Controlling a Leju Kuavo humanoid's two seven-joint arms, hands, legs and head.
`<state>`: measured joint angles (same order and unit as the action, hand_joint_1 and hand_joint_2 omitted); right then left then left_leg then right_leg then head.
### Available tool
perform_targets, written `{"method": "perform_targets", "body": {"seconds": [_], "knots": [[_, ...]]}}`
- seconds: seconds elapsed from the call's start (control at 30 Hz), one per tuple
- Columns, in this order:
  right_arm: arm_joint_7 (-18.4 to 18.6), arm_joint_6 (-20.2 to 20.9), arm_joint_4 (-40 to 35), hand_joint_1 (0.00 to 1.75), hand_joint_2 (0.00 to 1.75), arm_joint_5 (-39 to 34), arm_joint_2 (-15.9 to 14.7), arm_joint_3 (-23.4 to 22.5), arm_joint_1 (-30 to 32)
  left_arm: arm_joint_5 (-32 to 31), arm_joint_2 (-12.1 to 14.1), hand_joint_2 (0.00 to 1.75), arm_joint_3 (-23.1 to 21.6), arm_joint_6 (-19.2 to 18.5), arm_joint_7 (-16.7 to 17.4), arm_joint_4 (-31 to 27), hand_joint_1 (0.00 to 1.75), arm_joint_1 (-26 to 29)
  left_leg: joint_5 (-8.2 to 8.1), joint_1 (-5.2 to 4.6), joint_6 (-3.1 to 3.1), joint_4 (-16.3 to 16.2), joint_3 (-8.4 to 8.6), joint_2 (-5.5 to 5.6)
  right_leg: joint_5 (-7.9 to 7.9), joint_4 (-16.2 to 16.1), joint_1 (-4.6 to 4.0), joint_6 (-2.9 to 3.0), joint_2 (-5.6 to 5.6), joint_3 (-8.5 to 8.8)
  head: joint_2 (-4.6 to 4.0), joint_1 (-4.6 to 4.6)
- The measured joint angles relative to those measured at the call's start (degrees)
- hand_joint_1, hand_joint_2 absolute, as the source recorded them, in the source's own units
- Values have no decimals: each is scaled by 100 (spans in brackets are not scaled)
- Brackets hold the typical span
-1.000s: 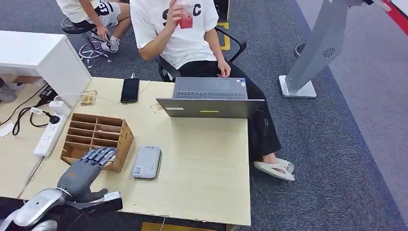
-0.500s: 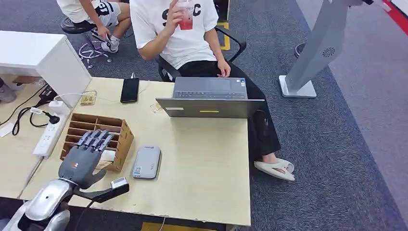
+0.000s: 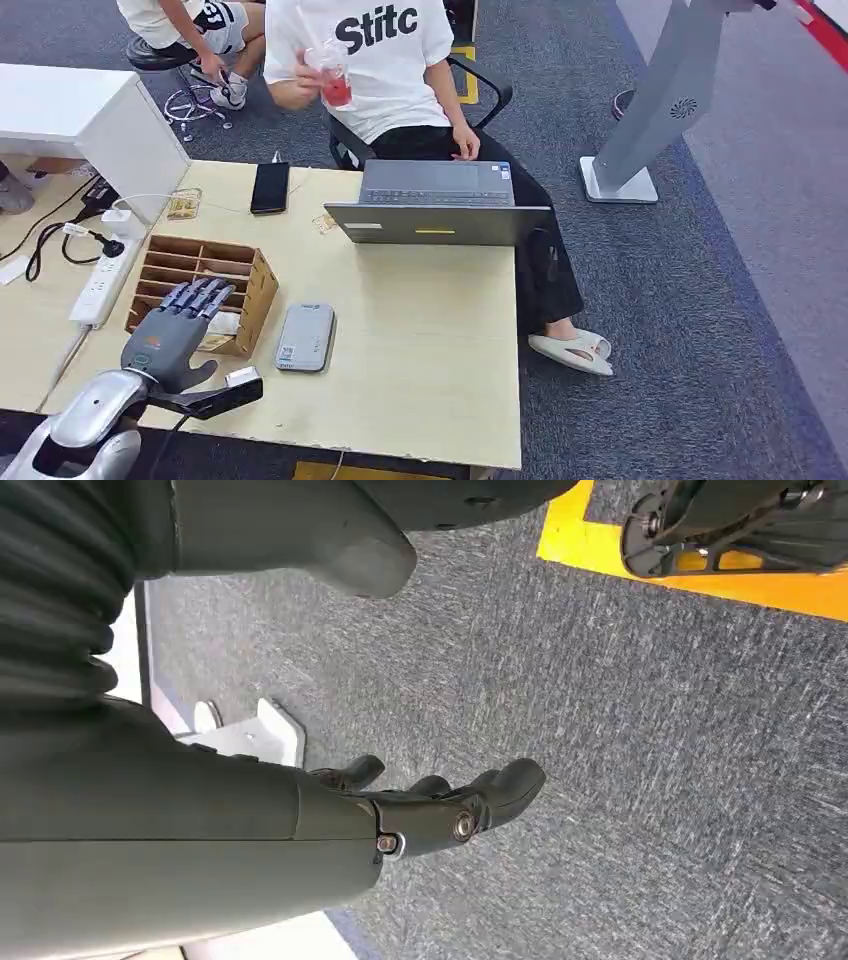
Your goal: Pass the card to the sensor for recognition and then transmit it.
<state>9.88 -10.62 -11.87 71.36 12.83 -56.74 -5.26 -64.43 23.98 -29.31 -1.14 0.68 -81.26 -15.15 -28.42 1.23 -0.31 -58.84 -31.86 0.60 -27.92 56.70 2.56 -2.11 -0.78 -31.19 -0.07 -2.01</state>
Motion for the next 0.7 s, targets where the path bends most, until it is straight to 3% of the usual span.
{"method": "perform_targets", "body": {"seconds": [0.7], "knots": [[-2, 0, 0, 0, 175, -15, -4, -63, 0, 57, 190, 175, 4, -81, 112, 4, 2, -1, 0, 0, 0, 0, 0, 0, 0, 1, 0, 0, 0, 1, 0, 2]]}}
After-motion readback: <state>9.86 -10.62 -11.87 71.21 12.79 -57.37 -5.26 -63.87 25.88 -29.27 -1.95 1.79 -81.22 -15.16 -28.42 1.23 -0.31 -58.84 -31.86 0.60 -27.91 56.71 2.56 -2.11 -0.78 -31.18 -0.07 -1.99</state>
